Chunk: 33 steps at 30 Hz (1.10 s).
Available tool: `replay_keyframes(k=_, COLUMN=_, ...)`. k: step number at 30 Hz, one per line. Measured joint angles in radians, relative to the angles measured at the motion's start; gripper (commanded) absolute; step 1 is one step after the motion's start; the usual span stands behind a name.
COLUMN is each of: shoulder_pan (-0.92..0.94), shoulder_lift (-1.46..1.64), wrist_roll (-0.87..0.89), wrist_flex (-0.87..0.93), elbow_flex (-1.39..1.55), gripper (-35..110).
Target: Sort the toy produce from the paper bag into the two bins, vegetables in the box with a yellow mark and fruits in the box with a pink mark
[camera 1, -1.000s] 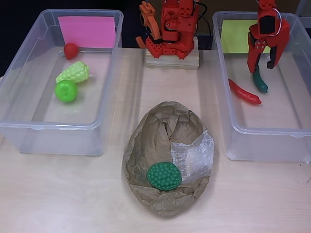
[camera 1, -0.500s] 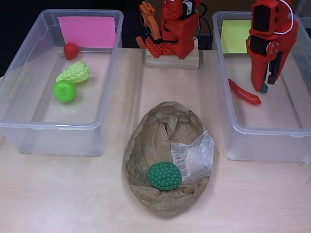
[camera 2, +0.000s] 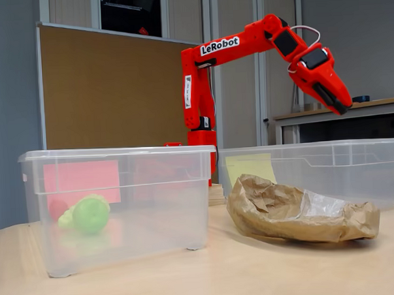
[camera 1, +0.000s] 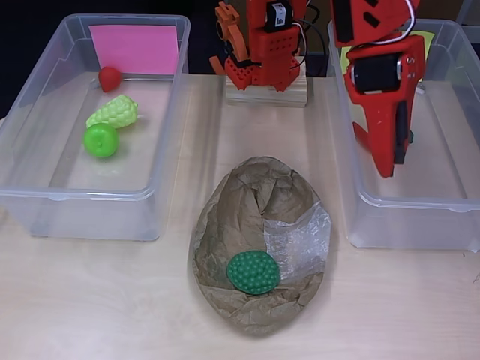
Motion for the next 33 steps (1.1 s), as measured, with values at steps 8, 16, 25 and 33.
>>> replay_keyframes(k=8, shoulder_pan=0.213, shoulder_lift=-0.229, wrist_roll=-0.101, wrist_flex=-0.135, elbow_flex=0.002, gripper=29)
replay_keyframes(k=16, shoulder_pan=0.311, shoulder_lift=-0.442, wrist_roll=0.077, wrist_flex=-0.118, elbow_flex=-0.086, gripper=38)
replay_keyframes(k=25, shoulder_pan=0.276, shoulder_lift=-0.603, wrist_roll=0.449, wrist_flex=-0.152, elbow_flex=-0.135, gripper=39)
replay_keyframes(k=33, shoulder_pan=0.275, shoulder_lift=-0.758, wrist_roll=0.489, wrist_flex=-0.155, elbow_flex=-0.238, gripper=42)
